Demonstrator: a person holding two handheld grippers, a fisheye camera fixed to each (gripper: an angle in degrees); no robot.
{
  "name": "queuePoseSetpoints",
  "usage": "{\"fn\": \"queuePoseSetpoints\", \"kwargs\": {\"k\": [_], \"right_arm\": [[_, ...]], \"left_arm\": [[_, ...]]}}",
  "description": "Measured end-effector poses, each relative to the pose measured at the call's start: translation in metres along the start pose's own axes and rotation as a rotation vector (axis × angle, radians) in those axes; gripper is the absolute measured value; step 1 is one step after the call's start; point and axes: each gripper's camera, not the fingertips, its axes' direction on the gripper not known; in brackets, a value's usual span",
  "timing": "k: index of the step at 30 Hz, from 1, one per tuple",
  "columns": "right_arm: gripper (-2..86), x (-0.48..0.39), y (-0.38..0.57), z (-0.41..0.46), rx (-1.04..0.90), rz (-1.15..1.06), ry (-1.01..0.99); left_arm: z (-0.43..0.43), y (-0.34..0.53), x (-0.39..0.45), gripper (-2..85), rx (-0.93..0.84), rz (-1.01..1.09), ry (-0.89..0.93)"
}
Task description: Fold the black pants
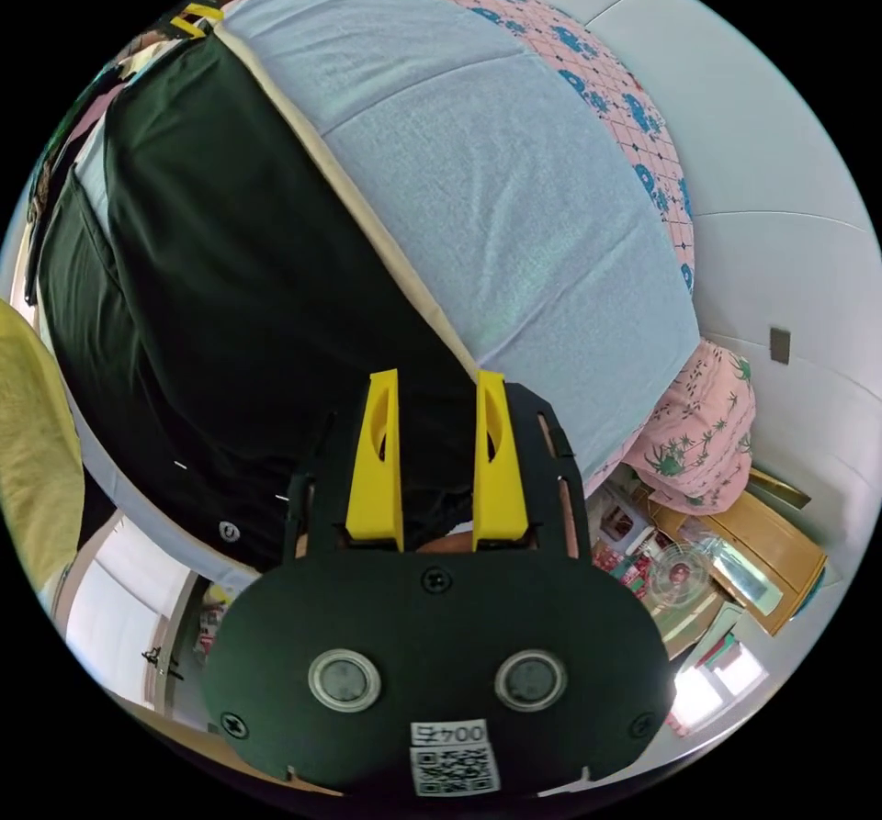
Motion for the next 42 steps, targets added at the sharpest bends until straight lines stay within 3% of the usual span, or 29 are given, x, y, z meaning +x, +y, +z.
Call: {"fn": "queuePoseSetpoints", "kwargs": {"k": [10, 19, 34, 42], "right_arm": [[12.0, 0.002, -0.066, 0.041, -0.171, -0.159, 0.065], [7.2, -0.001, -0.088, 0.07, -0.228, -0.209, -0.034], [1.3, -0.042, -0.006, 0.053, 0.026, -0.07, 0.074], [0.9, -0.104, 0.085, 0.025, 0.194, 0.076, 0.207]], "left_arm": [[0.001, -0.008, 0.01, 8.3, -0.022, -0.006, 0.013], [-0.006, -0.003, 0.036, 3.0, -0.026, -0.028, -0.022], [-0.099, 0.082, 0.098, 0.9, 0.125, -0.221, -0.152], [-0.207, 0.189, 0.202, 1.0, 0.246, -0.436, -0.322]]}}
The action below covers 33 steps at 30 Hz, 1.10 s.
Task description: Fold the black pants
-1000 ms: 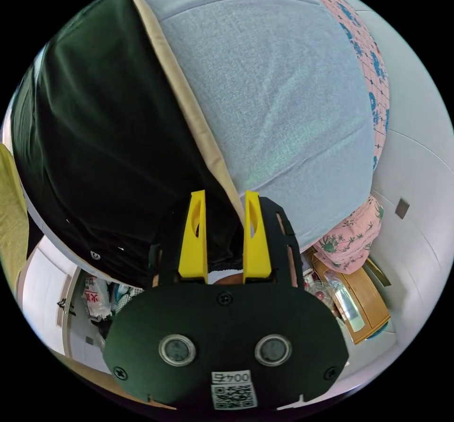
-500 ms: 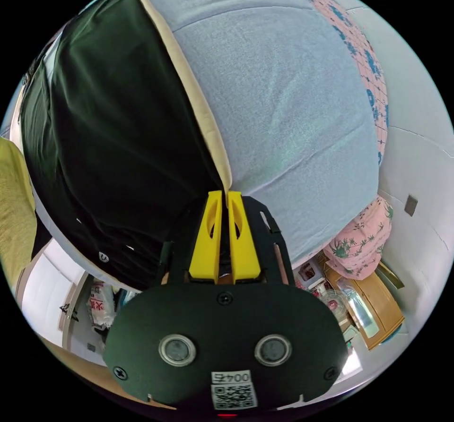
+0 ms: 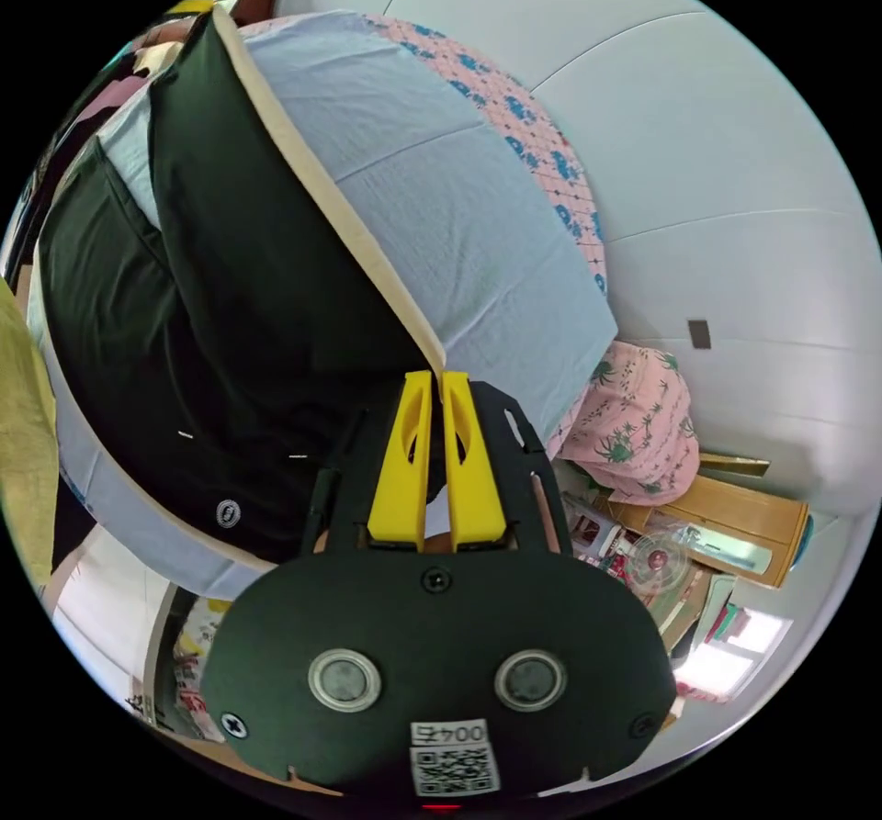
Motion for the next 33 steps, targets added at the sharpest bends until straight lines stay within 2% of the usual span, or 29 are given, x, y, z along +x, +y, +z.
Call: {"fn": "queuePoseSetpoints", "kwargs": {"k": [4, 9, 12, 21, 29, 33], "right_arm": [[0.7, -0.032, 0.046, -0.023, 0.067, 0.071, 0.044], [0.4, -0.097, 0.122, -0.038, 0.136, 0.169, 0.059], [0.3, -0.14, 0.163, -0.028, 0.133, 0.204, 0.053], [-0.2, -0.249, 0.246, 0.062, 0.04, 0.247, 0.024], [-0.1, -0.253, 0.283, 0.081, 0.073, 0.279, 0.073], [0.5, -0.258, 0.299, 0.099, 0.032, 0.238, 0.088]], "left_arm": [[-0.073, 0.056, 0.034, 1.0, 0.022, -0.096, -0.102], [-0.164, 0.14, 0.12, 0.9, 0.004, -0.191, -0.268], [-0.199, 0.182, 0.168, 0.8, -0.029, -0.271, -0.289], [-0.225, 0.258, 0.286, 1.0, -0.158, -0.279, -0.292], [-0.247, 0.288, 0.278, 1.3, -0.159, -0.247, -0.323], [-0.237, 0.315, 0.281, 1.5, -0.164, -0.168, -0.266]]}}
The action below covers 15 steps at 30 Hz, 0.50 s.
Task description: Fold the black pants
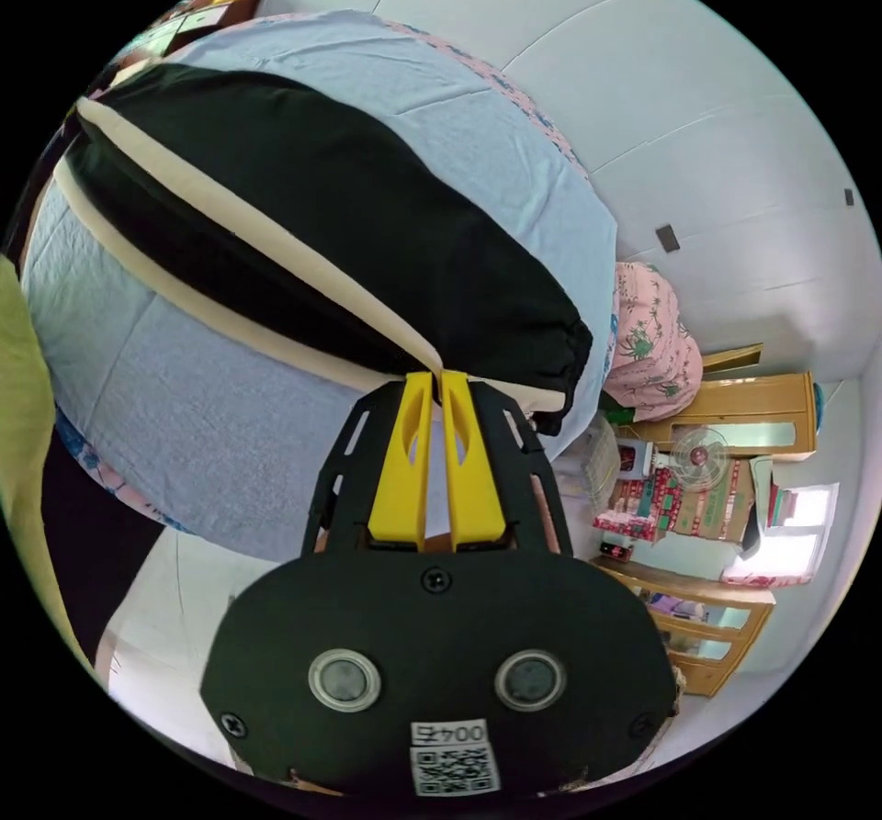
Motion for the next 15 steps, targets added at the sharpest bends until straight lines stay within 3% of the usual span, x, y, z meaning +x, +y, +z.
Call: {"fn": "queuePoseSetpoints", "kwargs": {"k": [10, 13, 15], "right_arm": [[5.2, -0.007, 0.029, 0.049, -0.188, -0.11, 0.066], [6.5, 0.015, 0.041, 0.045, -0.25, -0.008, 0.082], [6.6, 0.038, 0.057, 0.032, -0.247, 0.192, 0.026]], "left_arm": [[0.057, 0.079, -0.051, 2.0, 0.016, 0.072, 0.236], [0.082, 0.118, -0.093, 2.4, -0.016, 0.0, 0.292], [0.112, 0.155, -0.134, 2.9, -0.069, -0.127, 0.38]]}}
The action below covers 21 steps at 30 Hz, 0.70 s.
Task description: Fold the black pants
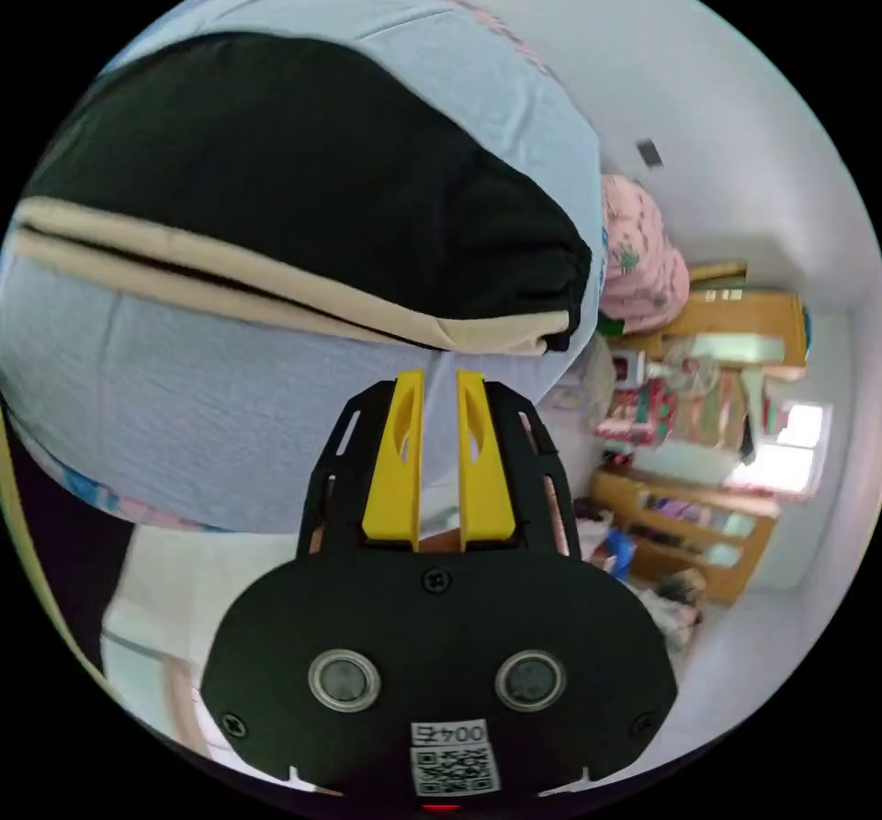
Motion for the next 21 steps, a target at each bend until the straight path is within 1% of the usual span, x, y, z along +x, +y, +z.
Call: {"fn": "queuePoseSetpoints", "kwargs": {"k": [1, 2, 3, 4, 6, 7, 8, 9, 10, 12, 14, 17, 21], "right_arm": [[6.6, 0.006, 0.004, -0.004, 0.011, 0.061, -0.041], [6.5, 0.018, 0.013, -0.015, 0.054, 0.192, -0.155], [6.6, 0.027, 0.023, -0.026, 0.117, 0.317, -0.328], [6.6, 0.029, 0.028, -0.03, 0.153, 0.376, -0.431], [7.9, 0.027, 0.044, -0.036, 0.286, 0.561, -0.853], [8.1, 0.023, 0.047, -0.035, 0.31, 0.591, -0.95], [8.7, 0.013, 0.048, -0.032, 0.337, 0.637, -1.105], [9.6, 0.003, 0.047, -0.029, 0.341, 0.67, -1.201], [9.8, -0.001, 0.046, -0.027, 0.34, 0.679, -1.236], [10.5, -0.013, 0.043, -0.019, 0.32, 0.718, -1.347], [10.7, -0.017, 0.044, -0.01, 0.291, 0.778, -1.414], [10.8, -0.016, 0.046, -0.001, 0.246, 0.847, -1.472], [10.3, -0.004, 0.046, 0.0, 0.195, 0.87, -1.458]], "left_arm": [[0.004, 0.007, -0.015, 3.1, -0.006, -0.049, 0.037], [0.015, 0.019, -0.048, 3.5, -0.014, -0.168, 0.156], [0.027, 0.029, -0.083, 4.1, -0.008, -0.305, 0.289], [0.034, 0.035, -0.1, 4.5, 0.005, -0.374, 0.366], [0.073, 0.062, -0.162, 6.7, 0.072, -0.682, 0.709], [0.087, 0.07, -0.174, 7.3, 0.084, -0.755, 0.799], [0.114, 0.087, -0.195, 8.3, 0.106, -0.891, 0.961], [0.139, 0.105, -0.21, 9.1, 0.121, -1.015, 1.097], [0.151, 0.115, -0.217, 9.5, 0.129, -1.074, 1.156], [0.191, 0.147, -0.234, 10.9, 0.173, -1.272, 1.375], [0.212, 0.16, -0.244, 11.5, 0.169, -1.339, 1.465], [0.232, 0.166, -0.26, 12.0, 0.118, -1.339, 1.49], [0.25, 0.164, -0.277, 12.2, 0.067, -1.304, 1.539]]}}
